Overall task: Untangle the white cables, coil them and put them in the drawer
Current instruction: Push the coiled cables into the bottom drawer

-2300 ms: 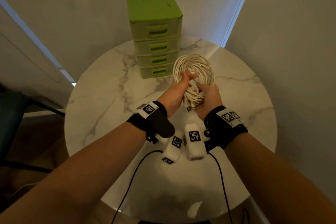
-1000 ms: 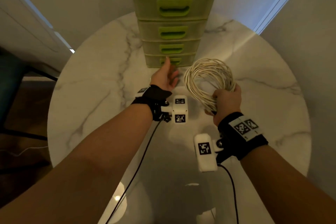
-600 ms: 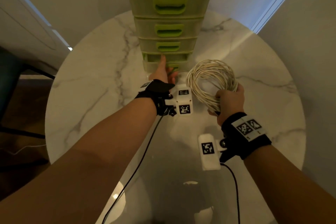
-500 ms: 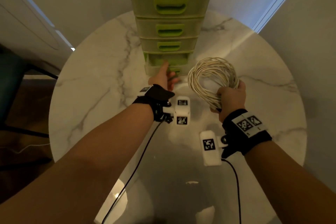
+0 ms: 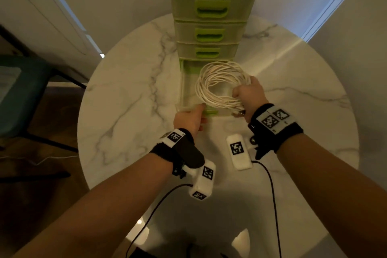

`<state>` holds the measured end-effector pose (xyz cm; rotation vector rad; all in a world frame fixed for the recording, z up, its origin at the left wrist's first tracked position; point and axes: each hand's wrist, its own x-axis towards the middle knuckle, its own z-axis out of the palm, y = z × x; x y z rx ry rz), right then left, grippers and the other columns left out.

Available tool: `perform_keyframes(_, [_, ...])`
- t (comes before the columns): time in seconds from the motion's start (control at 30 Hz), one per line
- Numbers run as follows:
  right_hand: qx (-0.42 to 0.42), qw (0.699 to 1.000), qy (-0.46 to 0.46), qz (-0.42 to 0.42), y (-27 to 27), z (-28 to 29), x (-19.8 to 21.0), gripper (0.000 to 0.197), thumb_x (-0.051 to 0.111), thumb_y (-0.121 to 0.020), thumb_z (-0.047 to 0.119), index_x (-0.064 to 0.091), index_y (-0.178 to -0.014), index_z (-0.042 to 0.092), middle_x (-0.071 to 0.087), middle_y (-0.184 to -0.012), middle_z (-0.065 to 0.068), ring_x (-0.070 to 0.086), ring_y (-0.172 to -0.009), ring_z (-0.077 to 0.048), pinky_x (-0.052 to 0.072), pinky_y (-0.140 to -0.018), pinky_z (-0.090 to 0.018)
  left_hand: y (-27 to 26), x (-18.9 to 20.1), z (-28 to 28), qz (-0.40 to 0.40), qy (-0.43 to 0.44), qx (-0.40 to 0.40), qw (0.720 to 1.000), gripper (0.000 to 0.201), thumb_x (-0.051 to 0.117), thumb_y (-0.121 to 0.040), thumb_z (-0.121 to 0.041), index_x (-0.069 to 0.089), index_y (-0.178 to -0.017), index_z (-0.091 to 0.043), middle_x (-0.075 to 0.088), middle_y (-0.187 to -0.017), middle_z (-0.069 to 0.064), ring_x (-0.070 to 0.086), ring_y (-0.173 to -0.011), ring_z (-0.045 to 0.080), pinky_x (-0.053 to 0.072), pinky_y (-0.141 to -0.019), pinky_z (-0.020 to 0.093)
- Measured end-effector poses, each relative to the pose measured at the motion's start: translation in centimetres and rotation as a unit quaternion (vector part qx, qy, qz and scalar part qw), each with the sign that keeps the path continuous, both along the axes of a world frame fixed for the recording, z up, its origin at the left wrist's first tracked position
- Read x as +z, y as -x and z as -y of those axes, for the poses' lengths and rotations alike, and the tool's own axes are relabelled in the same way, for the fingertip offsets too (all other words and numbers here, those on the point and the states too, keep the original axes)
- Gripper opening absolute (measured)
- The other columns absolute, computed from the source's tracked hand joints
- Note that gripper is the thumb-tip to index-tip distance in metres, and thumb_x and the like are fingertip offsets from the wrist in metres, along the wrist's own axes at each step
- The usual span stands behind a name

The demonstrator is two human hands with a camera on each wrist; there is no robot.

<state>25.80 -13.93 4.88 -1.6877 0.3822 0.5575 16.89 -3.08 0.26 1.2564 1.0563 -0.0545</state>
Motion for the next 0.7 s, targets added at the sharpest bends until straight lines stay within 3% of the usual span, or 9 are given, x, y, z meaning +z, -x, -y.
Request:
perform_keyframes(0.13, [0.047,0.998,0.034,0.014,-0.1,-3.0,-0.1,0.047,0.047,-0.075,-0.005,0.049,-0.116,0.019,0.055,-0.092,-0.011,0.059,-0.082,-0.034,0.049,-0.049,-0.033,1.4,0.0,0.1,-0.011,-0.014,-0.020,1.000,0.029,0.066,-0.081,-0.038,0.068,-0.082,-0.009,0.068,-0.075,0.005,0.059,-0.055,0.012,0.039,-0.035,0.012])
perform_keyframes(0.2, [0.043,0.995,0.076,0.043,-0.4,-4.3,-0.2,0.051,0.048,-0.075,-0.001,0.047,-0.122,0.020,0.059,-0.105,-0.012,0.059,-0.099,-0.037,0.055,-0.073,-0.044,1.7,0.2,-0.1,-0.018,-0.018,-0.026,0.999,0.028,0.066,-0.081,-0.036,0.068,-0.078,-0.008,0.067,-0.071,0.005,0.058,-0.049,0.011,0.038,-0.033,0.011])
perform_keyframes(0.23, [0.041,0.992,0.097,0.062,-0.5,-4.7,-0.3,0.053,0.047,-0.077,0.000,0.044,-0.127,0.020,0.060,-0.113,-0.013,0.058,-0.105,-0.036,0.052,-0.083,-0.040,1.9,0.3,-0.2,-0.020,-0.021,-0.032,0.999,0.027,0.066,-0.081,-0.035,0.067,-0.074,-0.009,0.065,-0.067,0.004,0.056,-0.043,0.009,0.036,-0.032,0.011])
perform_keyframes(0.33, [0.058,0.978,0.154,0.125,-0.1,-5.5,-1.1,0.045,0.045,-0.082,0.002,0.044,-0.125,0.016,0.058,-0.121,-0.013,0.055,-0.110,-0.032,0.042,-0.084,-0.029,2.5,0.8,-0.4,-0.027,-0.042,-0.069,0.996,0.032,0.066,-0.079,-0.040,0.064,-0.065,-0.012,0.063,-0.061,0.002,0.053,-0.036,0.007,0.036,-0.035,0.014])
perform_keyframes(0.43, [0.079,0.963,0.200,0.165,0.7,-6.1,-2.3,0.042,0.051,-0.080,0.004,0.045,-0.120,0.013,0.052,-0.127,-0.015,0.054,-0.112,-0.036,0.043,-0.091,-0.035,3.0,1.4,-1.7,-0.029,-0.128,-0.087,0.988,0.044,0.063,-0.080,-0.046,0.056,-0.051,-0.013,0.055,-0.052,0.003,0.050,-0.047,0.016,0.042,-0.051,0.023])
perform_keyframes(0.53, [0.131,0.947,0.235,0.175,0.4,-6.0,-2.9,0.044,0.055,-0.081,0.008,0.041,-0.123,0.010,0.045,-0.132,-0.017,0.052,-0.114,-0.039,0.042,-0.094,-0.039,3.1,2.1,-3.6,0.012,-0.228,-0.052,0.972,0.046,0.060,-0.083,-0.036,0.037,-0.049,-0.016,0.039,-0.050,0.002,0.039,-0.053,0.018,0.034,-0.060,0.029])
perform_keyframes(0.6, [0.160,0.931,0.266,0.191,0.1,-5.9,-3.1,0.042,0.052,-0.084,0.012,0.039,-0.124,0.008,0.045,-0.131,-0.020,0.051,-0.114,-0.040,0.043,-0.094,-0.039,2.6,2.7,-4.5,0.056,-0.294,-0.048,0.953,0.035,0.060,-0.085,-0.030,0.043,-0.057,-0.018,0.046,-0.059,0.001,0.044,-0.062,0.017,0.034,-0.064,0.027])
perform_keyframes(0.67, [0.170,0.921,0.283,0.206,0.0,-5.9,-3.4,0.044,0.051,-0.088,0.020,0.036,-0.127,0.006,0.043,-0.132,-0.022,0.050,-0.116,-0.041,0.043,-0.094,-0.040,1.7,2.8,-5.2,0.080,-0.391,-0.099,0.912,0.012,0.059,-0.087,-0.028,0.062,-0.084,-0.016,0.060,-0.093,0.007,0.053,-0.094,0.023,0.037,-0.079,0.026])
perform_keyframes(0.7, [0.176,0.920,0.282,0.207,0.1,-6.0,-3.5,0.050,0.051,-0.089,0.025,0.033,-0.131,0.005,0.039,-0.135,-0.022,0.047,-0.119,-0.040,0.041,-0.097,-0.040,1.1,2.9,-5.5,0.065,-0.439,-0.159,0.882,0.022,0.056,-0.089,-0.028,0.063,-0.105,-0.014,0.056,-0.116,0.010,0.047,-0.112,0.027,0.037,-0.091,0.029])
